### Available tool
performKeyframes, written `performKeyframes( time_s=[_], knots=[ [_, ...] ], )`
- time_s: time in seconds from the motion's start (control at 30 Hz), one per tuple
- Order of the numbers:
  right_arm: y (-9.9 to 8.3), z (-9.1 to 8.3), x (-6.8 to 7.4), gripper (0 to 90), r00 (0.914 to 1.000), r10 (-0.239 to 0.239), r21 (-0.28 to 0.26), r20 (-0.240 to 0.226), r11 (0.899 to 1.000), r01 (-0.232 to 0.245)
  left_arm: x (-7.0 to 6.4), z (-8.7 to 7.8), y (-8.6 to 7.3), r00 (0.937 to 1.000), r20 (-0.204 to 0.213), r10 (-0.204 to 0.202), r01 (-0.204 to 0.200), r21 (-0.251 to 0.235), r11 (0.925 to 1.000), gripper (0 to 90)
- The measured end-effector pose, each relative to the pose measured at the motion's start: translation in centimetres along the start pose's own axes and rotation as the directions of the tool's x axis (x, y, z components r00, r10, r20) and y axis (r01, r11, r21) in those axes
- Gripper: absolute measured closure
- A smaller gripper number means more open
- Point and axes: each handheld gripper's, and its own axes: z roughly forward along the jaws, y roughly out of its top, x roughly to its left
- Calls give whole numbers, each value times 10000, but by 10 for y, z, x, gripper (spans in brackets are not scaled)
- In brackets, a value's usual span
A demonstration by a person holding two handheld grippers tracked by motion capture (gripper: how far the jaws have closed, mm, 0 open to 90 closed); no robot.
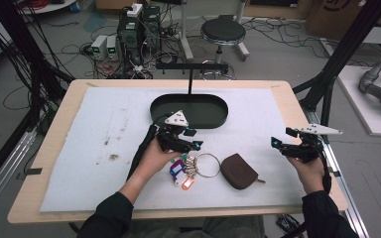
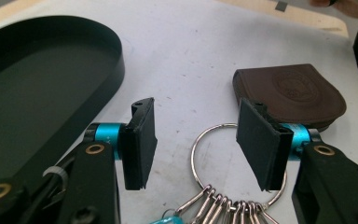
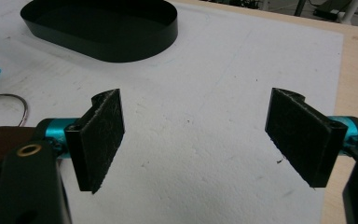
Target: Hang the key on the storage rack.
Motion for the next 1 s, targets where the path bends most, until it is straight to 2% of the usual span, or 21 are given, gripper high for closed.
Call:
performKeyframes(
  time_s=[0.1,0.13,0.23,0.33,0.4,0.43,0.47,0.53,0.67,0.7,0.73,0.77,0.8,0.83,0.87,1.0],
  knots=[
    [0,0,-1,200,10000,-19,46,32,10000,19,-1,10,1,9999,113,57,-59,205,9998,501],
    [0,0,-1,200,10000,-30,58,51,10000,30,0,17,0,9999,103,-22,18,400,9992,523],
    [0,0,-1,200,9999,-114,71,102,9999,114,1,23,0,9999,81,-126,122,539,9985,529],
    [0,1,0,201,9999,-143,99,80,9998,142,2,34,-3,9994,272,-203,177,901,9958,589],
    [0,1,0,201,9999,-144,120,82,9998,143,2,37,-3,9995,297,-82,51,1056,9944,608],
    [0,1,0,201,9999,-136,124,72,9998,135,2,42,-5,9992,405,7,-60,1306,9914,632],
    [0,2,-1,201,9999,-141,133,82,9998,140,2,42,-5,9992,405,7,-60,1306,9914,649],
    [0,2,0,201,9999,-127,153,84,9998,126,0,50,-7,9991,413,88,-158,1708,9852,668],
    [0,2,-1,204,9999,-153,150,69,9998,152,0,56,-10,9984,517,220,-319,2005,9792,723],
    [0,2,-2,204,9999,-132,144,63,9998,131,-1,59,-11,9985,487,266,-368,2210,9746,725],
    [0,2,-2,204,9999,-132,144,63,9998,131,-1,59,-11,9985,487,266,-368,2210,9746,736],
    [-1,2,-2,204,9999,-85,157,59,9998,84,-1,60,-12,9985,412,373,-464,2471,9679,739],
    [-1,2,-2,204,10000,-77,154,59,9999,76,-1,62,-13,9985,321,433,-502,2600,9643,739],
    [-1,2,-2,204,10000,-77,154,59,9999,76,-1,62,-13,9985,321,433,-502,2600,9643,740],
    [-1,3,-2,204,9999,-110,145,56,9998,109,-3,63,-14,9977,238,627,-668,2765,9587,746],
    [-1,3,-1,205,9999,-102,173,69,9998,100,-6,64,-13,9966,69,823,-808,2830,9557,774]
  ],
)
